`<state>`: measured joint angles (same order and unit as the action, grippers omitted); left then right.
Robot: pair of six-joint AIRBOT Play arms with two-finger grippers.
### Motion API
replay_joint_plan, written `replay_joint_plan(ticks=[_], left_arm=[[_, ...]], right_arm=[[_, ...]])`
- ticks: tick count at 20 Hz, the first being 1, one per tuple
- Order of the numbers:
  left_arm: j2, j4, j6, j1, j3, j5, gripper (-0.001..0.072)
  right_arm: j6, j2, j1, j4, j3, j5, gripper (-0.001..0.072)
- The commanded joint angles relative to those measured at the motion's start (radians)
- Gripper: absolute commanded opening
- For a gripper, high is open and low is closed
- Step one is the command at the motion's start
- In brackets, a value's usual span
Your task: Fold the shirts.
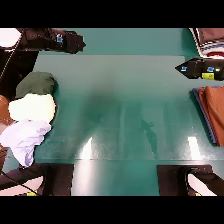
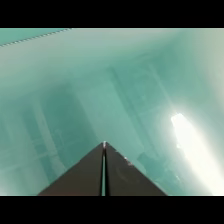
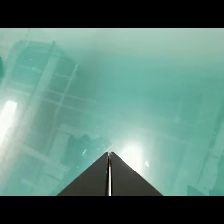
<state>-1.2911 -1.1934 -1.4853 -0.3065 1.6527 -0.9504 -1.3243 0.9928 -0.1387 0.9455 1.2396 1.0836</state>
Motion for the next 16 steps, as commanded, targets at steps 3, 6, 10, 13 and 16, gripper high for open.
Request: replay_joint_plan(ticks=[3,6,10,13,16], left_arm=[[0.001,0.000,0.000,0.000,0.000,0.000,0.0025],[0.001,0.000,0.000,0.000,0.000,0.000,0.0025],[0.001,0.000,0.000,0.000,0.000,0.000,0.0025],[0.001,0.010,-0.003,0.000,0.000,0.003,0.0025],[0.001,-0.089,0.011,0.004,0.000,0.028,0.0057]], right_arm=[[0.001,-0.001,-0.003,-0.002,0.001,0.000,0.0021],[0.001,0.000,-0.003,-0.002,0.001,0.000,0.0020],[0.001,0.000,-0.003,-0.002,0.001,0.000,0.0021],[0.001,0.000,-0.003,-0.002,0.001,0.000,0.0021],[0.000,0.000,-0.003,-0.002,0.001,0.000,0.0020]])
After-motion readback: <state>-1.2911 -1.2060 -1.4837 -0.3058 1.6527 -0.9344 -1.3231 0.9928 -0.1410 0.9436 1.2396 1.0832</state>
